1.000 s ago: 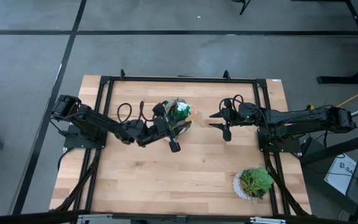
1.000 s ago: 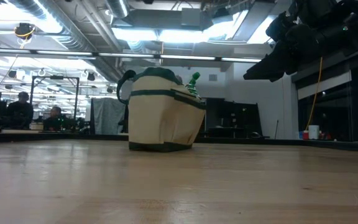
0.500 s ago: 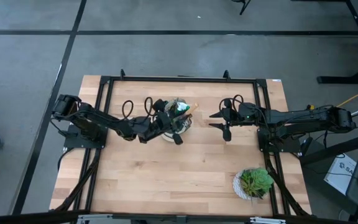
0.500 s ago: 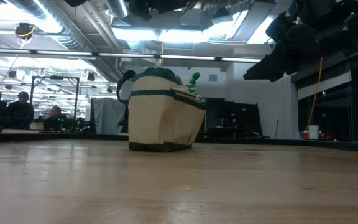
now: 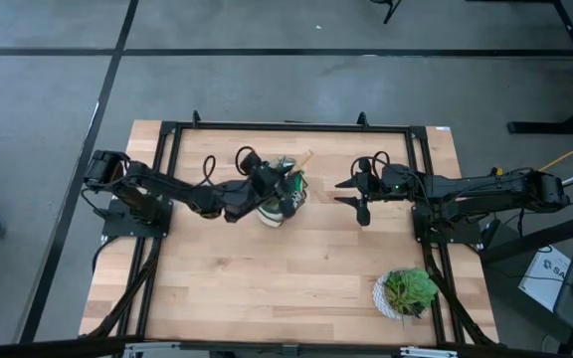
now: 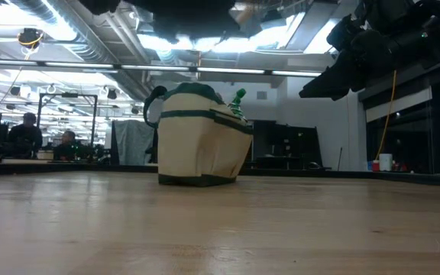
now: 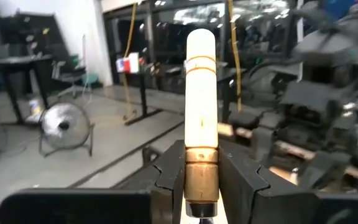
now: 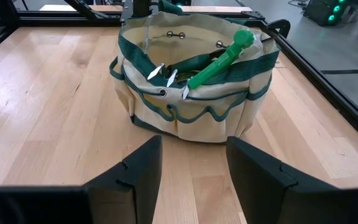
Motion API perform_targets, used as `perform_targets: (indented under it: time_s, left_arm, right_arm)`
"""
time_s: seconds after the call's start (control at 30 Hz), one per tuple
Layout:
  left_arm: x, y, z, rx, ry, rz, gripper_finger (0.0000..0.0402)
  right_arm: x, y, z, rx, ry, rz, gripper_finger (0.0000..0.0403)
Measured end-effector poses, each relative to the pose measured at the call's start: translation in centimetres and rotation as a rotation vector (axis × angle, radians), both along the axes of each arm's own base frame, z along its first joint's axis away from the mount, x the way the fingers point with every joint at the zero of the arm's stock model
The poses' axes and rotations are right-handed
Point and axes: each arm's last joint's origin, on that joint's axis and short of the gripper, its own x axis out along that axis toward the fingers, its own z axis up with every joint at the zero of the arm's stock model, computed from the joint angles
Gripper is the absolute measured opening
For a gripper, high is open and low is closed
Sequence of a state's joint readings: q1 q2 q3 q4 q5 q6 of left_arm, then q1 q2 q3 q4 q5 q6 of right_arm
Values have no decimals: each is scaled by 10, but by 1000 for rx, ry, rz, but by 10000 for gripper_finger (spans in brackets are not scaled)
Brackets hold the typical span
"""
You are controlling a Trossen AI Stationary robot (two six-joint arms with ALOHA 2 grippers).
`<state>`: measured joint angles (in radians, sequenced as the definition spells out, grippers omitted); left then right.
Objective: Pick & Place Garden tools in Gardening bag
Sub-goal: Put the brown trowel into the gardening bag
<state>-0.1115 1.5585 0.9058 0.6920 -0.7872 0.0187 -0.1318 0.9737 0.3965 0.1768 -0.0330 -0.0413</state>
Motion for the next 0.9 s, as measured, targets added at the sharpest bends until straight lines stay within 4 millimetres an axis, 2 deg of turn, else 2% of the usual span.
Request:
perform_targets:
  time_s: [0.23, 0.67, 0.9]
  left_arm:
    - [0, 9, -7, -58, 22, 61, 70]
    - [-3, 12, -23, -153, 96, 127, 71]
    - [9, 11, -51, -167, 133, 160, 71]
  right_arm:
    - [0, 0, 0, 0, 0, 0, 181]
    - [0, 0, 0, 0, 0, 1, 181]
    - [0, 0, 0, 1, 1, 1, 181]
